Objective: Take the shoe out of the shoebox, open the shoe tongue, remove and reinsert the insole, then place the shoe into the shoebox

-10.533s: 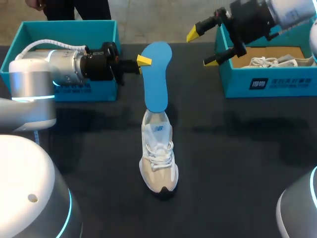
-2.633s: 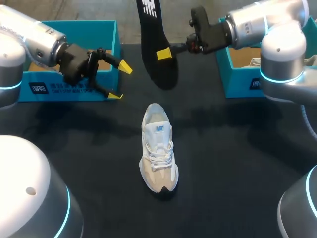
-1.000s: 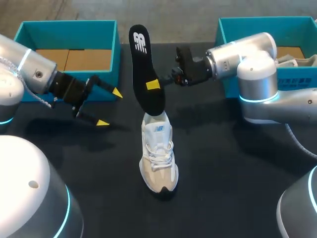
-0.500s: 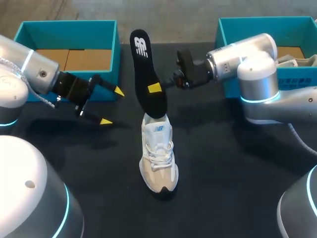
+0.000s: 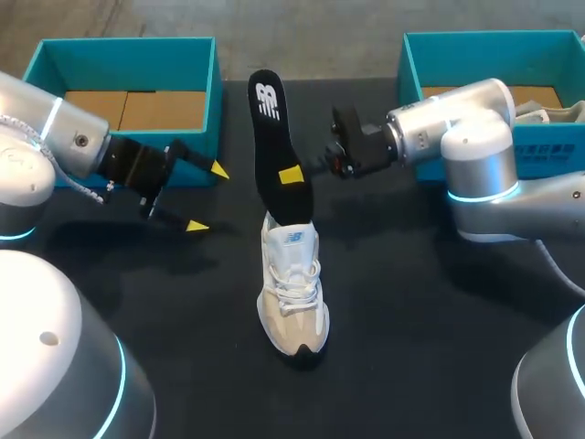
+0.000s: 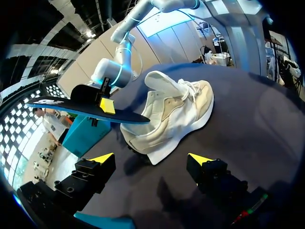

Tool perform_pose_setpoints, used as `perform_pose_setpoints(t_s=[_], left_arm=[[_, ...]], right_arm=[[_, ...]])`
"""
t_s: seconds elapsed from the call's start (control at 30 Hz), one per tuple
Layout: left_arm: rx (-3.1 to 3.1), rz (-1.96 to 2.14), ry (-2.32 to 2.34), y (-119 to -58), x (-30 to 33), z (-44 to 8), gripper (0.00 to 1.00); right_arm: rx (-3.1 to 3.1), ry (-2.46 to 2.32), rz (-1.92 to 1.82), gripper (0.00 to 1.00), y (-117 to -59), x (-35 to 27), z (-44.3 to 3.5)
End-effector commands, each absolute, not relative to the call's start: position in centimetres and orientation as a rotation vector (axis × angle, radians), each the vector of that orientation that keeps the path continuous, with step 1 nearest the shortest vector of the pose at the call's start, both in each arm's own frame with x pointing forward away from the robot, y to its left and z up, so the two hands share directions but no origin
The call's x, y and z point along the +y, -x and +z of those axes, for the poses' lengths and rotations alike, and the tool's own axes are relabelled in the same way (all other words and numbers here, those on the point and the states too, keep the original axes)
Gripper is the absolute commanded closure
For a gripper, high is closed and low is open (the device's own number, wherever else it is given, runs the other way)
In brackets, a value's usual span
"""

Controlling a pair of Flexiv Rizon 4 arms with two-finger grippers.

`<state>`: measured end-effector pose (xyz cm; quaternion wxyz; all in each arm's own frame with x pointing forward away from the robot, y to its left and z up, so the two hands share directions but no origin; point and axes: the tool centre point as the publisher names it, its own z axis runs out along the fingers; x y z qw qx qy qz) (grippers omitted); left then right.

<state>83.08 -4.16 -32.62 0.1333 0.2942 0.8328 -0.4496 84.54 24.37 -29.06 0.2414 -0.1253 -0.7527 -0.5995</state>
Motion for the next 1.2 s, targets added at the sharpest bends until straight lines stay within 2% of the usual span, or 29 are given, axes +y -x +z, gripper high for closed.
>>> perform_pose_setpoints(t_s=[0.03,1.2], left_arm=[[2.419,-1.291,-0.851,-83.2,-4.2,-32.7,0.0],[2.424,-1.258,-0.874,-83.6,-4.5,-32.7,0.0]], right_arm=[[-2.057,0.352,-1.646,1.0,-84.2,24.4,-29.5],[-2.039,0.394,-1.67,1.0,-82.4,26.3,-31.9]])
